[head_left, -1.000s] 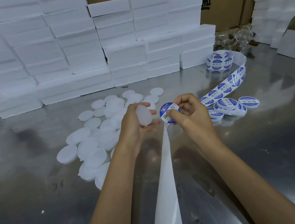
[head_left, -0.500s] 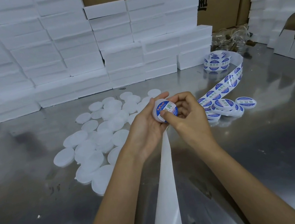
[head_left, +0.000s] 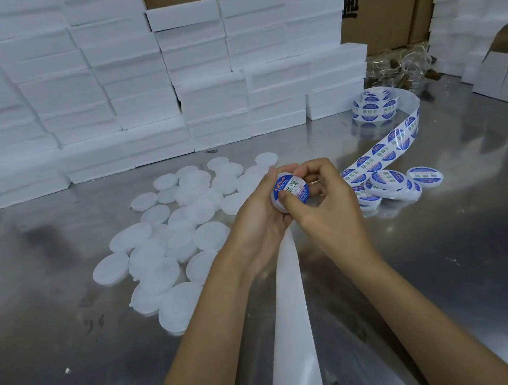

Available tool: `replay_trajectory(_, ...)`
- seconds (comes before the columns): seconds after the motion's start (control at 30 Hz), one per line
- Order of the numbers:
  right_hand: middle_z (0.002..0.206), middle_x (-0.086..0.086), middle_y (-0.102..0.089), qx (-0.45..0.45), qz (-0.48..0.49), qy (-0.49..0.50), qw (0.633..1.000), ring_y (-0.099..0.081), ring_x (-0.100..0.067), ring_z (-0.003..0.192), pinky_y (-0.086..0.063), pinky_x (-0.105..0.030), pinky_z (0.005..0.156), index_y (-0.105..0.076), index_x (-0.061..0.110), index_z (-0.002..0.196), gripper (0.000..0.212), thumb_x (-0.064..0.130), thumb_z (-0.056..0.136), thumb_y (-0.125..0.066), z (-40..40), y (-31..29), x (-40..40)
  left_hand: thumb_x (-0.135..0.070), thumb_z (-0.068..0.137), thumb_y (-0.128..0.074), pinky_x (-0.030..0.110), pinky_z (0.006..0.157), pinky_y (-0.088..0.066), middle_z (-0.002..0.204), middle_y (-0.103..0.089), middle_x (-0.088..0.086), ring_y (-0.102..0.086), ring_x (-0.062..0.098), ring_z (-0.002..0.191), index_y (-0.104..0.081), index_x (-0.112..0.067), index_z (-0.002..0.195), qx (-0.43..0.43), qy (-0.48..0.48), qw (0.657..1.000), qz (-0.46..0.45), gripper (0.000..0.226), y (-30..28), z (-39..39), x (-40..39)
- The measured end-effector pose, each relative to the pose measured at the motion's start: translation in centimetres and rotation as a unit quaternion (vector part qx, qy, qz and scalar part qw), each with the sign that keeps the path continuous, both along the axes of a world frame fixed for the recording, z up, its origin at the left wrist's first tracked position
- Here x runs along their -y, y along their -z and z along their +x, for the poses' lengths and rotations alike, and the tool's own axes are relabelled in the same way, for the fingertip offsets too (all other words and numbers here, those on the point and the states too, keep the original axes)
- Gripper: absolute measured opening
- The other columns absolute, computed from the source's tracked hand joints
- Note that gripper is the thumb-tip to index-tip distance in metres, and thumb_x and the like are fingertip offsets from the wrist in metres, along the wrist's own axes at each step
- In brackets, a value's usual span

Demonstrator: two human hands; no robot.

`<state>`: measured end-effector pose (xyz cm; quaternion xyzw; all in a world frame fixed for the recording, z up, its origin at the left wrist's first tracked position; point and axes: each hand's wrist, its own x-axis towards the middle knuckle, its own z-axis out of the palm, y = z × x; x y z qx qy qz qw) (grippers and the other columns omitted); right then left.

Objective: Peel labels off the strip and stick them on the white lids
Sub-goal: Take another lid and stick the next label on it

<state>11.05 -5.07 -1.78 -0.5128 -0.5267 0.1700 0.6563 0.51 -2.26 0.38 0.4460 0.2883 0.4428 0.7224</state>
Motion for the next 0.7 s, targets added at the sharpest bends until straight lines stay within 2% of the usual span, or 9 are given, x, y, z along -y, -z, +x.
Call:
replay_trajectory(0.1, 0.102, 0.010, -0.055, 0.041, -0.015, 0.033, 0.999, -0.055, 0.006, 0.074, -0.040, -0.005, 0.068, -0.063, 0.025, 0.102, 0.033, 0.022, 0.074, -0.082, 0.2, 0.2, -0.3, -0.029, 0.108, -0.034, 0.036, 0.101, -0.052, 0.121, -0.066, 0.015, -0.065, 0.026, 0.115, -0.056, -0.004, 0.126, 0.034, -0.008, 0.999, -0.023, 0.038, -0.1, -0.1, 0.0)
replay_trajectory(0.2, 0.105, 0.012, -0.049, 0.038, -0.045, 0.050, 0.997, -0.051, -0.001, 0.078, -0.043, -0.016, 0.071, -0.049, 0.030, 0.120, 0.061, 0.037, 0.071, -0.084, 0.5, 0.4, -0.4, -0.029, 0.107, -0.036, 0.038, 0.105, -0.049, 0.131, -0.064, 0.020, -0.062, 0.030, 0.123, -0.056, -0.005, 0.125, 0.075, -0.008, 0.996, -0.049, 0.036, -0.2, -0.1, 0.2)
replay_trajectory(0.27, 0.093, 0.019, -0.048, 0.083, -0.058, 0.076, 0.992, -0.050, -0.002, 0.077, -0.039, -0.022, 0.064, -0.045, 0.038, 0.100, 0.050, 0.060, 0.068, -0.077, 0.7, 0.5, -0.2, -0.029, 0.109, -0.032, 0.037, 0.104, -0.049, 0.133, -0.063, 0.020, -0.063, 0.028, 0.121, -0.053, -0.003, 0.128, 0.099, -0.006, 0.994, -0.053, 0.039, -0.3, -0.1, 0.2)
replay_trajectory(0.37, 0.071, 0.013, -0.050, 0.190, -0.088, 0.104, 0.972, -0.051, -0.003, 0.071, -0.031, -0.025, 0.054, -0.036, 0.032, 0.074, 0.053, 0.081, 0.073, -0.055, 0.5, 0.8, 0.2, -0.028, 0.109, -0.030, 0.035, 0.096, -0.056, 0.133, -0.064, 0.018, -0.062, 0.029, 0.116, -0.053, -0.003, 0.125, 0.125, 0.011, 0.991, -0.051, 0.037, -0.7, -0.1, 0.4)
replay_trajectory(0.43, 0.059, 0.007, -0.046, 0.216, -0.089, 0.108, 0.966, -0.050, -0.008, 0.063, -0.030, -0.029, 0.051, -0.031, 0.029, 0.069, 0.053, 0.077, 0.082, -0.048, 0.6, 0.8, 0.2, -0.028, 0.109, -0.030, 0.033, 0.088, -0.059, 0.132, -0.064, 0.016, -0.063, 0.028, 0.113, -0.055, -0.005, 0.122, 0.122, 0.021, 0.991, -0.051, 0.036, -0.9, 0.0, 0.6)
replay_trajectory(0.53, 0.053, 0.003, -0.041, 0.202, -0.066, 0.100, 0.972, -0.042, -0.016, 0.056, -0.030, -0.034, 0.051, -0.035, 0.023, 0.069, 0.041, 0.051, 0.098, -0.045, 1.3, 0.7, 0.0, -0.027, 0.109, -0.031, 0.035, 0.103, -0.049, 0.138, -0.060, 0.017, -0.059, 0.027, 0.122, -0.057, -0.006, 0.119, 0.113, 0.031, 0.991, -0.057, 0.035, -0.8, 0.1, 0.9)
replay_trajectory(0.6, 0.054, 0.005, -0.039, 0.201, -0.059, 0.100, 0.973, -0.038, -0.020, 0.057, -0.031, -0.035, 0.054, -0.036, 0.022, 0.072, 0.035, 0.037, 0.103, -0.041, 1.5, 0.7, -0.1, -0.026, 0.109, -0.031, 0.036, 0.109, -0.044, 0.139, -0.059, 0.017, -0.058, 0.027, 0.125, -0.057, -0.005, 0.120, 0.116, 0.029, 0.991, -0.059, 0.035, -0.8, 0.2, 0.9)
replay_trajectory(0.63, 0.055, 0.005, -0.040, 0.207, -0.063, 0.104, 0.971, -0.041, -0.023, 0.059, -0.031, -0.036, 0.054, -0.036, 0.022, 0.073, 0.034, 0.037, 0.103, -0.039, 1.4, 0.7, 0.0, -0.027, 0.109, -0.031, 0.036, 0.108, -0.044, 0.139, -0.060, 0.018, -0.059, 0.027, 0.123, -0.057, -0.005, 0.120, 0.118, 0.028, 0.991, -0.060, 0.035, -0.8, 0.2, 0.9)
replay_trajectory(0.7, 0.055, 0.006, -0.045, 0.226, -0.089, 0.123, 0.962, -0.048, -0.020, 0.058, -0.030, -0.034, 0.052, -0.035, 0.021, 0.072, 0.044, 0.057, 0.098, -0.035, 1.2, 0.6, 0.2, -0.029, 0.108, -0.032, 0.037, 0.108, -0.044, 0.138, -0.060, 0.019, -0.060, 0.028, 0.119, -0.057, -0.006, 0.118, 0.118, 0.032, 0.991, -0.059, 0.036, -0.9, 0.4, 1.0)
